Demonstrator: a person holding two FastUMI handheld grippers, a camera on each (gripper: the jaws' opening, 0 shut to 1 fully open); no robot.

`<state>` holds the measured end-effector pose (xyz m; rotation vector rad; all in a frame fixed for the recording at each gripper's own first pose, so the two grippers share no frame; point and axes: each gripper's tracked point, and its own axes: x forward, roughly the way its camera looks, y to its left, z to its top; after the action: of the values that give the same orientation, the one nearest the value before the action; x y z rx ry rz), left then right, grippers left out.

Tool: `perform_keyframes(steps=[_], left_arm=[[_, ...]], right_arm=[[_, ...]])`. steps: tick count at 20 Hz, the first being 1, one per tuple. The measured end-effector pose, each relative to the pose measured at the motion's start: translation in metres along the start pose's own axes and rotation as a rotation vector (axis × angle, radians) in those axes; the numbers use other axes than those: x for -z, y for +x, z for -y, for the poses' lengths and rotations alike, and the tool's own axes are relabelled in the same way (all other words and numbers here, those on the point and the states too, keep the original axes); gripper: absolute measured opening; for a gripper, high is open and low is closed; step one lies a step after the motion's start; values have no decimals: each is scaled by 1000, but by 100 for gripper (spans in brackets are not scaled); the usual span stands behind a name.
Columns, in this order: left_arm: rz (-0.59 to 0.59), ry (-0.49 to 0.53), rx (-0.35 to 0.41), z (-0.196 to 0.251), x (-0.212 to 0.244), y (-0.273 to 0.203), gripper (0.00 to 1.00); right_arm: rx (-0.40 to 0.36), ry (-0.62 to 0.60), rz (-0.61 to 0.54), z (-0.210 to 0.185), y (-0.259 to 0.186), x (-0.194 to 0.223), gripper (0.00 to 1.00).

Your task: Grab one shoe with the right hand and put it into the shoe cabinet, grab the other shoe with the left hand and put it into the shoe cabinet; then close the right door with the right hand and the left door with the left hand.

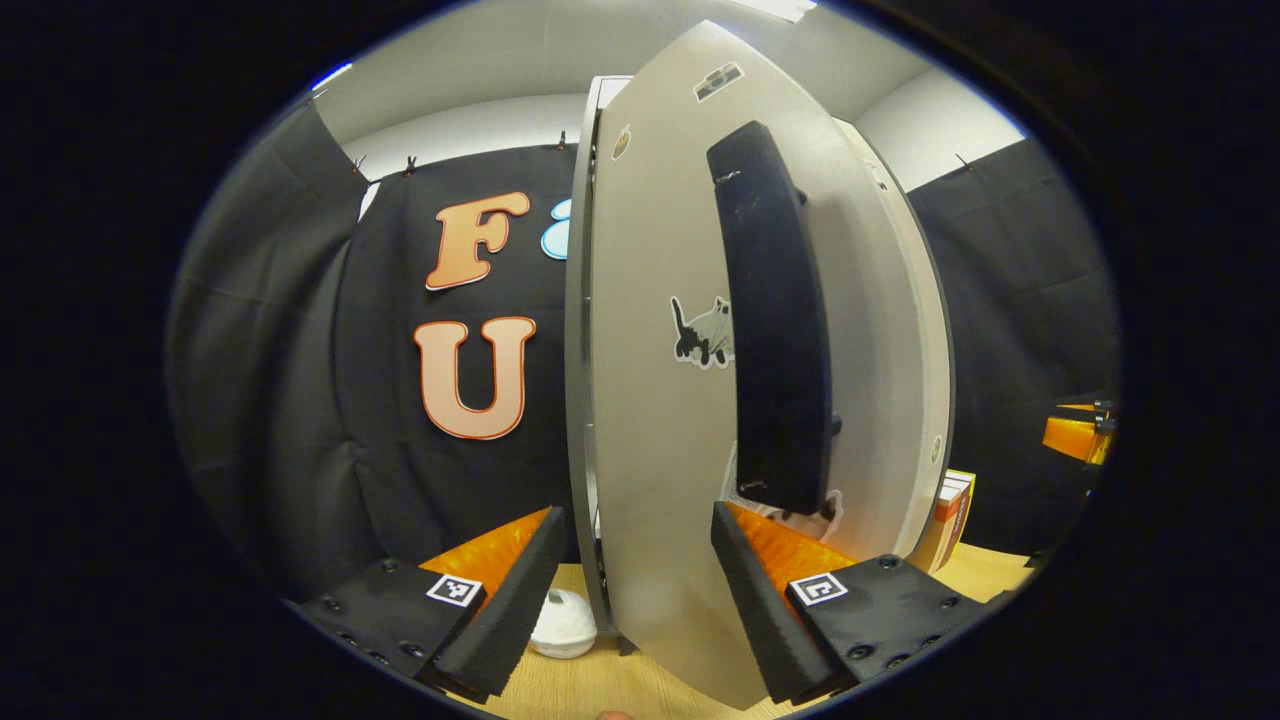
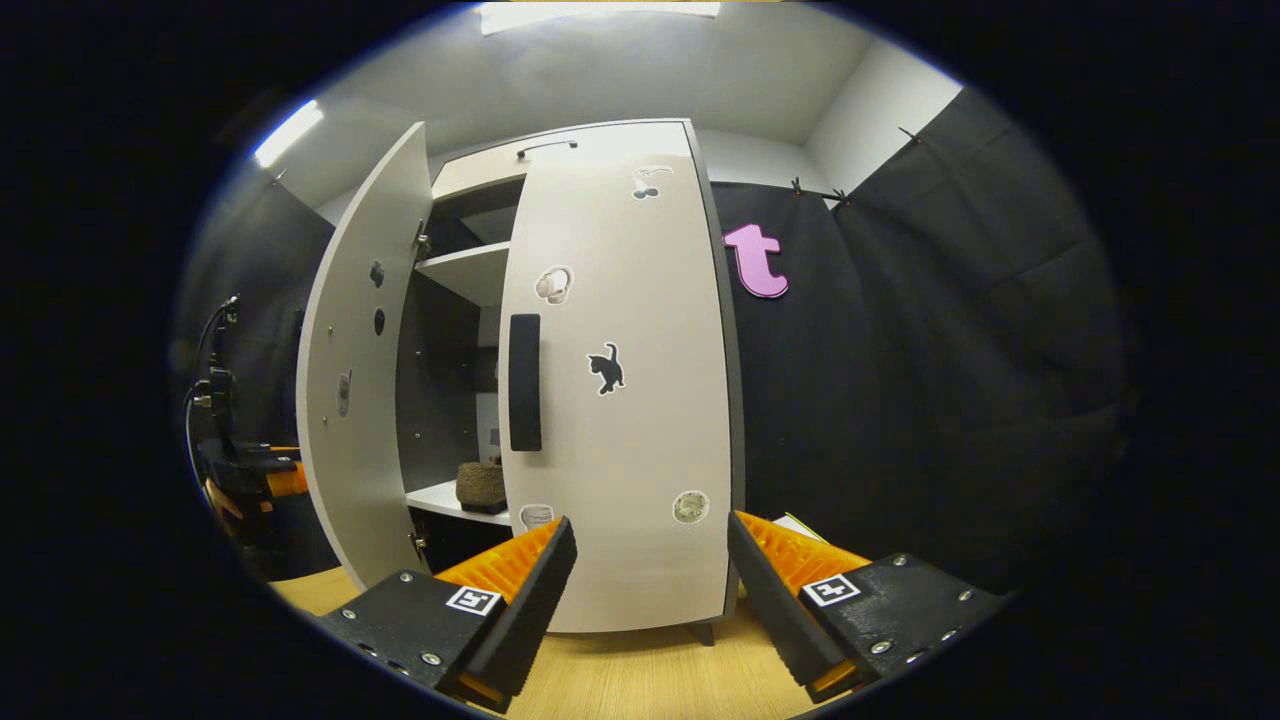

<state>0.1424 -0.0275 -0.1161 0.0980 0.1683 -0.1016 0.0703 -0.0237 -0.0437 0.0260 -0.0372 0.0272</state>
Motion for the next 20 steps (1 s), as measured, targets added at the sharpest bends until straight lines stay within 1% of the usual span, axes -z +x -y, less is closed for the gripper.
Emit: perform_keyframes(steps=[2,3,4,5,6,7,8,9,12,13,14,17,20], left_arm=[[-4,-3,3,5,0,11,96],[-6,-6,9,8,1,17,93],[-7,-10,17,14,2,21,96],[-11,-12,25,19,3,27,96],[-14,-16,31,24,5,35,94],[-21,-22,33,29,8,44,94],[-35,-28,34,32,12,56,94],[-50,-29,32,35,17,67,94],[-56,-20,22,40,18,86,94],[-56,-19,20,40,18,88,94],[-54,-18,18,42,19,89,97],[-55,-27,4,45,23,94,94],[-65,-26,-15,48,24,104,99]], right_arm=[[2,0,0,5,-1,1,94],[5,-1,-1,8,0,1,94],[7,-1,-1,10,0,2,94],[10,1,-2,13,1,3,94],[14,3,-1,16,2,4,94],[19,5,-2,18,4,5,94],[25,5,-5,22,5,8,100],[31,6,-9,24,5,9,94],[52,2,-16,38,10,15,94],[60,-1,-20,41,13,17,100],[66,1,-25,44,15,19,94],[74,12,-43,48,24,26,94],[75,4,-63,49,28,31,94]])
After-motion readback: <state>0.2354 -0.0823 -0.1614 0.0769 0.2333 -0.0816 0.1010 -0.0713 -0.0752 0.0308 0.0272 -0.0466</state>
